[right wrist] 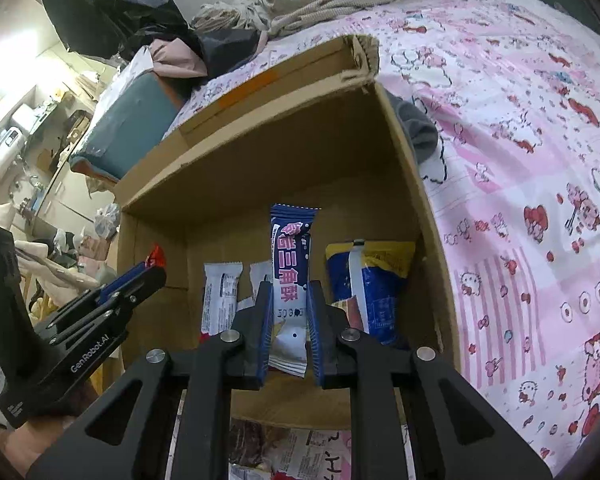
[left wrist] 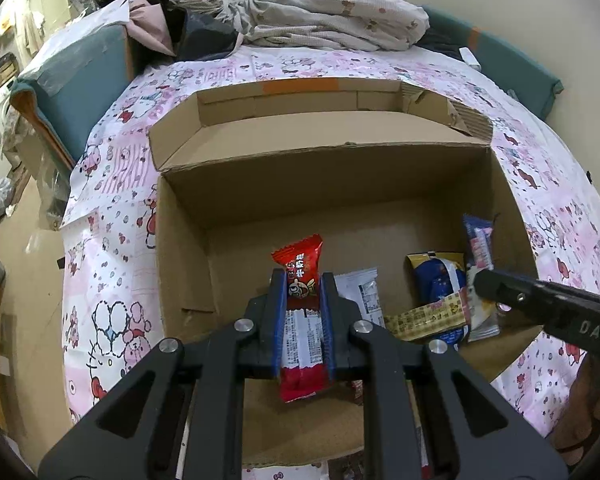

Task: Organize snacks
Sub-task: 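Carry both held snacks over the box and lower them inside, then open both tools to release the snacks into the box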

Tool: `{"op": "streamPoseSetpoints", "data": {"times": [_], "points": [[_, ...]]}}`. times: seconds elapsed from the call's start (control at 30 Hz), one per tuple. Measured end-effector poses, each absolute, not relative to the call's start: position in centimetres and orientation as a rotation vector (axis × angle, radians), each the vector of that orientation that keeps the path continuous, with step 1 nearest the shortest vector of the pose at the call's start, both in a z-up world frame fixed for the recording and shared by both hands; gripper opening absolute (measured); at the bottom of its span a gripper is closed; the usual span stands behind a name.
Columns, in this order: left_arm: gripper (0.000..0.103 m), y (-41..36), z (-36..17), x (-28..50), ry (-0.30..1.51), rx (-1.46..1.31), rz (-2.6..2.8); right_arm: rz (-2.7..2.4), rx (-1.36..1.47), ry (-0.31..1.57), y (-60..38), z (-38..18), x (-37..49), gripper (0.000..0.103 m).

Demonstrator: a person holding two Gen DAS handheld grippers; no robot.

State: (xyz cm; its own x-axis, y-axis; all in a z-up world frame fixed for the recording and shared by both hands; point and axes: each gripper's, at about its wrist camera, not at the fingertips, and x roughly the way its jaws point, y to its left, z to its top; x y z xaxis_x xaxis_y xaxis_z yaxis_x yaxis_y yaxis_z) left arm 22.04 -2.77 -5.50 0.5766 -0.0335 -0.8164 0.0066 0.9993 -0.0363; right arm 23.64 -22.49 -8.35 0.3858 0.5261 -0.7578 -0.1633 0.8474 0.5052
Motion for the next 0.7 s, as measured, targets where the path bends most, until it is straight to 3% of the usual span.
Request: {"op": "streamPoseSetpoints", "data": {"times": [0.6,0.7], "points": [[0.015,-2.66,-5.65,21.84,0.961,-0.041,-0.017,0.482,0.385,1.145,-21.6,-9.31,23.79,0.021],[0.026,-2.73,-5.47,21.66,0.955,-0.039,-0.013,0.489,0.393,1.141,-21.62,-9.13,23.83,0.021]]}}
